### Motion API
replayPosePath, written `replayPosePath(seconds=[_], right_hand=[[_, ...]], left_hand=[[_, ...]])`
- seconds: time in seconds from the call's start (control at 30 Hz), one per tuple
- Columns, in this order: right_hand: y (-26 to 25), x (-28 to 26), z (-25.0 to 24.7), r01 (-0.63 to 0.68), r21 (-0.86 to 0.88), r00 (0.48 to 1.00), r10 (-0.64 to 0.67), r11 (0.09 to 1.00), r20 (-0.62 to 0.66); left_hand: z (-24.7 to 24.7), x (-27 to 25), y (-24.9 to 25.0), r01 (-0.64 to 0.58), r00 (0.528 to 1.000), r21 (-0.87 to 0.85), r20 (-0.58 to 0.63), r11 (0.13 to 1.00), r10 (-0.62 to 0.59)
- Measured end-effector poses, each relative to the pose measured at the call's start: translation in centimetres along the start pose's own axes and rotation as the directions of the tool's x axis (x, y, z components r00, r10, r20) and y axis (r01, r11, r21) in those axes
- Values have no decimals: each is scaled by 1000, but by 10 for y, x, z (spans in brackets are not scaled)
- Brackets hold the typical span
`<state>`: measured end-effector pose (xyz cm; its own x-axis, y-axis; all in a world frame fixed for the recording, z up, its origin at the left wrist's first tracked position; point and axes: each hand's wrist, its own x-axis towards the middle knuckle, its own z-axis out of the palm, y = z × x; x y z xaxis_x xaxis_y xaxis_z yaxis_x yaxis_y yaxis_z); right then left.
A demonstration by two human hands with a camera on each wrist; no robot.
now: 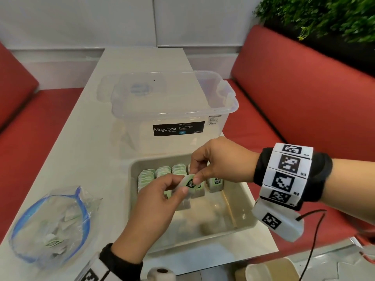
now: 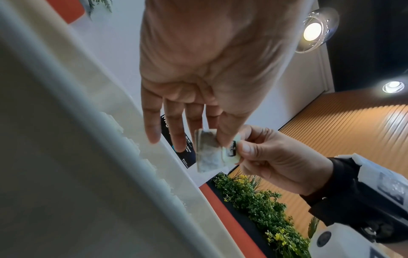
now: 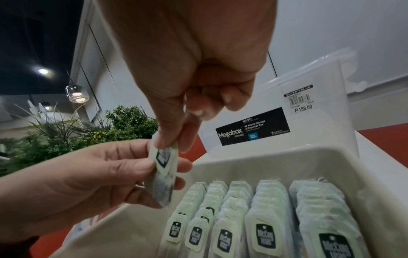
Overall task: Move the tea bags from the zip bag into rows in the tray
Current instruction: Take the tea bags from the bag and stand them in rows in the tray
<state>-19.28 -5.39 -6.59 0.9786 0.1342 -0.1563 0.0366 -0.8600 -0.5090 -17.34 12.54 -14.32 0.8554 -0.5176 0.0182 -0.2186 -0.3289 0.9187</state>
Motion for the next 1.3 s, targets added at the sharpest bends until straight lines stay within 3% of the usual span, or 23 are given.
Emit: replayPosePath(seconds=[0.13, 0.27, 0.53, 0.9, 1.3], right_hand=[[7, 1, -9, -31, -224, 998, 43, 974, 46], [22, 8, -10, -92, -489, 972, 185, 867, 144], [41, 29, 11, -77, -712, 895, 363, 698, 259], [45, 54, 29, -69, -795, 853, 449, 602, 267], [52, 55, 22, -108, -762, 850, 457, 639, 263]], left_hand=[[-3, -8, -10, -18, 999, 104, -43, 994, 22], [-10, -19, -17, -60, 993, 207, -88, 977, 79], [-13, -27, -23, -84, 991, 262, -83, 961, 109], [-15, -29, -24, -61, 996, 210, -52, 976, 73], [-18, -27, -23, -90, 993, 174, -61, 981, 102]])
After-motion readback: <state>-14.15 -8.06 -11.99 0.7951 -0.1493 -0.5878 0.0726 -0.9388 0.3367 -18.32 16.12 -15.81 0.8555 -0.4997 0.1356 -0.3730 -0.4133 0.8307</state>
